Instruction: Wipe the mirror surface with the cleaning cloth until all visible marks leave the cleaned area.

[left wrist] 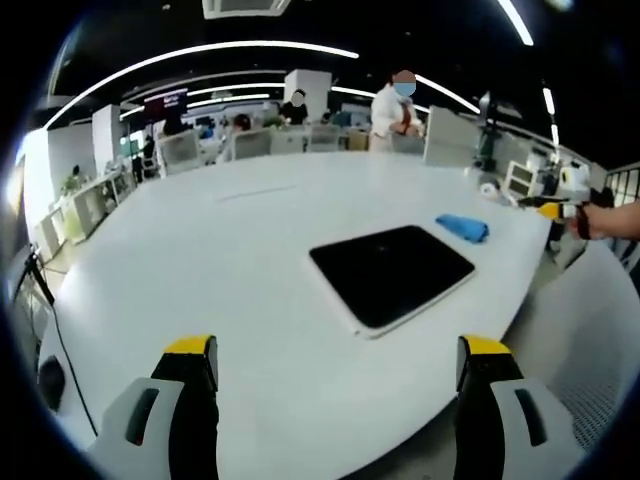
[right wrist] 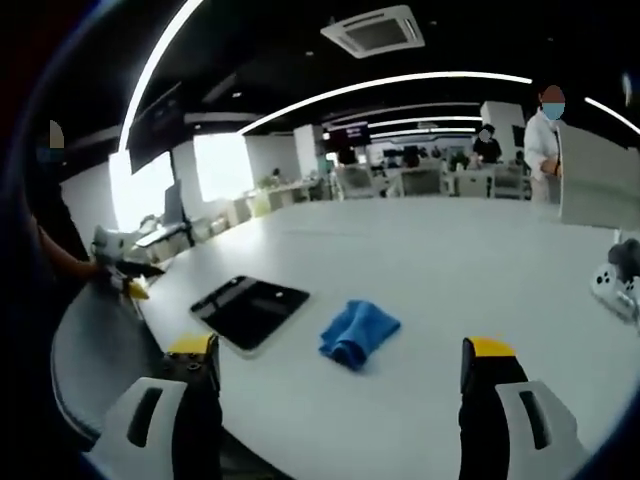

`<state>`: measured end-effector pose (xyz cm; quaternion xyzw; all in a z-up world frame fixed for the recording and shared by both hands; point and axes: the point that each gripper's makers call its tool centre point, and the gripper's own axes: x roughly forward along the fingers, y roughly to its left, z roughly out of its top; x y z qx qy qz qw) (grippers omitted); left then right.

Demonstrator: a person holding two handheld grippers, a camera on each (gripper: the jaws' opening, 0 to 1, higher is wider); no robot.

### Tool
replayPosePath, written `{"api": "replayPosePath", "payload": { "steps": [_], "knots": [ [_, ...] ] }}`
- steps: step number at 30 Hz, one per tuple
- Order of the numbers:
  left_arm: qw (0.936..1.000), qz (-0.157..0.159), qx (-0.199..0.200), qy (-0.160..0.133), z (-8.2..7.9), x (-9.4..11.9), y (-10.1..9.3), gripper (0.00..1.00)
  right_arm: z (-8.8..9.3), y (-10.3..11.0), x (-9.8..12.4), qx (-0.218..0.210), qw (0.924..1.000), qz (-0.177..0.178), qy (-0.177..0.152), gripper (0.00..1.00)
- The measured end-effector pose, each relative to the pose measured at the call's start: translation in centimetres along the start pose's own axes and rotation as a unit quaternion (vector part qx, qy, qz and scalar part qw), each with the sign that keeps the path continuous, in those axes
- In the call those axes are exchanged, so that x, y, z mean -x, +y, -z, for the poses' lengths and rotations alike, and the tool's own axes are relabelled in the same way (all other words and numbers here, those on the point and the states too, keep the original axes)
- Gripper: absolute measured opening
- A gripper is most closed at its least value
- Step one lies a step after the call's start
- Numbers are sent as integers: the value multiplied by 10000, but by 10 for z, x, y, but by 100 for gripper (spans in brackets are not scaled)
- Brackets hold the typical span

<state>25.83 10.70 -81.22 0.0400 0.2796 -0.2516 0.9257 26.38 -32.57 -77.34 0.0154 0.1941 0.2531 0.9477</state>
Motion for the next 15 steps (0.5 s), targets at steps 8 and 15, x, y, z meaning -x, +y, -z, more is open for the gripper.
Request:
{"api": "replayPosePath", "payload": {
  "steps": [8, 15],
  "knots": [
    [10000, 28, 34, -15, 0, 0, 0, 100, -5, 0, -5, 81, 10000, -56, -4, 100],
    [10000, 20, 90, 7, 1, 0, 0, 100, -3, 2, -9, 78, 9998, -128, 126, 100]
  ]
}}
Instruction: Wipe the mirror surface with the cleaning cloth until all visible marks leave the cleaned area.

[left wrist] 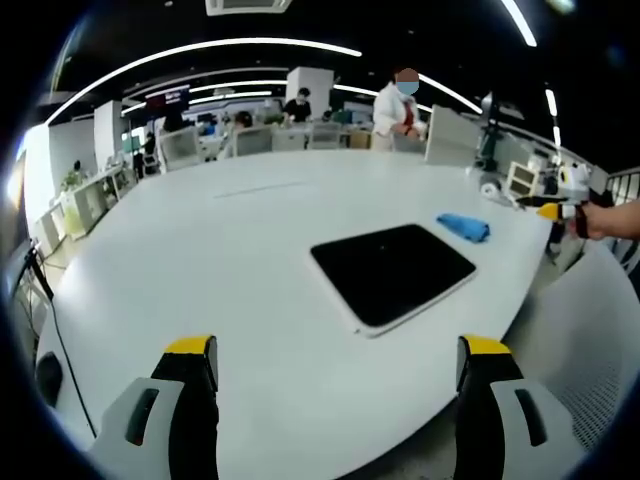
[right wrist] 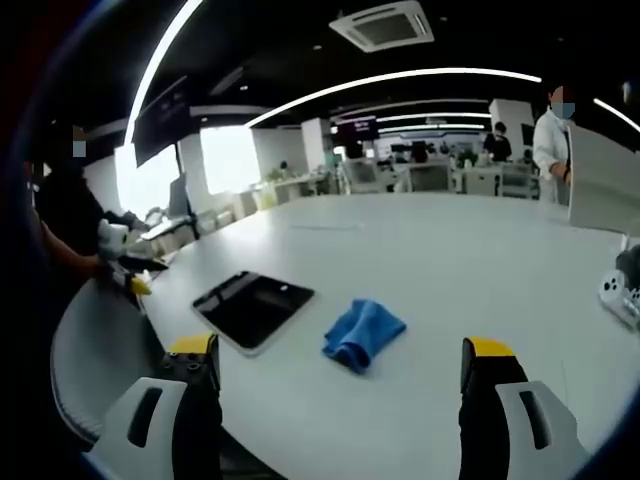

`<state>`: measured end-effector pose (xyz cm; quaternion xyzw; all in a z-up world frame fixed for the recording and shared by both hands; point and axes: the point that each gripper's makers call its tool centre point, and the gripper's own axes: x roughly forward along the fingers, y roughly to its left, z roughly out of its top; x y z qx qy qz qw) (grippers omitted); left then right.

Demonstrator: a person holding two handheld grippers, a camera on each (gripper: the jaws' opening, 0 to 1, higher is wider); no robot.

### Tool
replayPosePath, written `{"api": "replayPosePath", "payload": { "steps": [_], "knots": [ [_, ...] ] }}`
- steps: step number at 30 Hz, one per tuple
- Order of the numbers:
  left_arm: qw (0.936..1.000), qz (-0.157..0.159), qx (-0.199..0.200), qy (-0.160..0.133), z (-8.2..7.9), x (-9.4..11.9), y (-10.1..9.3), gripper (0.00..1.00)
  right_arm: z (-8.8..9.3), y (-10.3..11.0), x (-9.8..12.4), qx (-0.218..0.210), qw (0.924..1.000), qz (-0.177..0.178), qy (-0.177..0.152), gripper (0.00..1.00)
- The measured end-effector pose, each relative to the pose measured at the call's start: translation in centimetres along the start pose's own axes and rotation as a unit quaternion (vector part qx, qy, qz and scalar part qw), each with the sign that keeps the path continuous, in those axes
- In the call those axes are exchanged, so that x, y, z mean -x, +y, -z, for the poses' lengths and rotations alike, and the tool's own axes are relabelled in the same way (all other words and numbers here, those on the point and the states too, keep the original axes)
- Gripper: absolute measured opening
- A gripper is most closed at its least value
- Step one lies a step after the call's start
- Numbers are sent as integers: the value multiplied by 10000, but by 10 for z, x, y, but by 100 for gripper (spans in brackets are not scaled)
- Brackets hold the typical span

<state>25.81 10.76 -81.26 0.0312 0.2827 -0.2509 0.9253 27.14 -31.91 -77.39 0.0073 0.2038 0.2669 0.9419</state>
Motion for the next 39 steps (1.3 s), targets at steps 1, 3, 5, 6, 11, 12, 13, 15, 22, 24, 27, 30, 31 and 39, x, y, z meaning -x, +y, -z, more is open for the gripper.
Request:
{"api": "replayPosePath", "payload": {
  "steps": [1, 3, 5, 6, 11, 12, 13, 15, 22, 24, 27, 30, 31, 39],
  "knots": [
    [10000, 11, 6, 11, 0, 0, 0, 100, -1, 0, 0, 33, 10000, 5, -18, 100],
    [10000, 13, 8, 19, 1, 0, -1, 100, 1, -1, 0, 3, 10000, 34, -3, 100],
    [10000, -3, 31, 21, 1, 0, 0, 100, 6, -4, 0, -41, 10000, 62, 30, 100],
    [10000, -33, 56, 27, 1, 0, 1, 100, 9, -5, 1, -55, 9999, 81, 34, 100],
    [9999, -90, 70, 41, 2, 0, 3, 100, 17, -3, 2, -149, 9998, 84, 144, 100],
    [9999, -82, 65, 56, 3, -1, 3, 100, 17, -3, 2, -142, 9998, 85, 134, 100],
    [9999, -53, 79, 77, 3, -1, 3, 100, 15, -3, 1, -136, 9998, 90, 106, 100],
    [9999, 1, 72, 72, 3, -1, 0, 100, 11, -4, 1, -135, 9998, 128, 9, 100],
    [10000, -4, 91, 38, 2, -1, 0, 100, 21, -8, -1, -113, 9998, 116, 130, 100],
    [9999, 7, 147, 22, 2, -2, 1, 100, 23, -7, -2, -110, 9998, 88, 171, 100],
    [9999, 15, 128, -7, 1, -2, 1, 100, 23, -7, -1, -123, 9998, 103, 152, 100],
    [9999, 10, 135, 6, 1, -2, 1, 100, 24, -6, -1, -160, 9997, 103, 144, 100],
    [9998, 9, 175, 12, 2, -2, 2, 100, 24, -5, -1, -146, 9997, 89, 147, 100],
    [9998, -7, 178, 84, 4, -2, 1, 100, 25, -8, 0, -210, 9996, 128, 121, 100]
  ]
}}
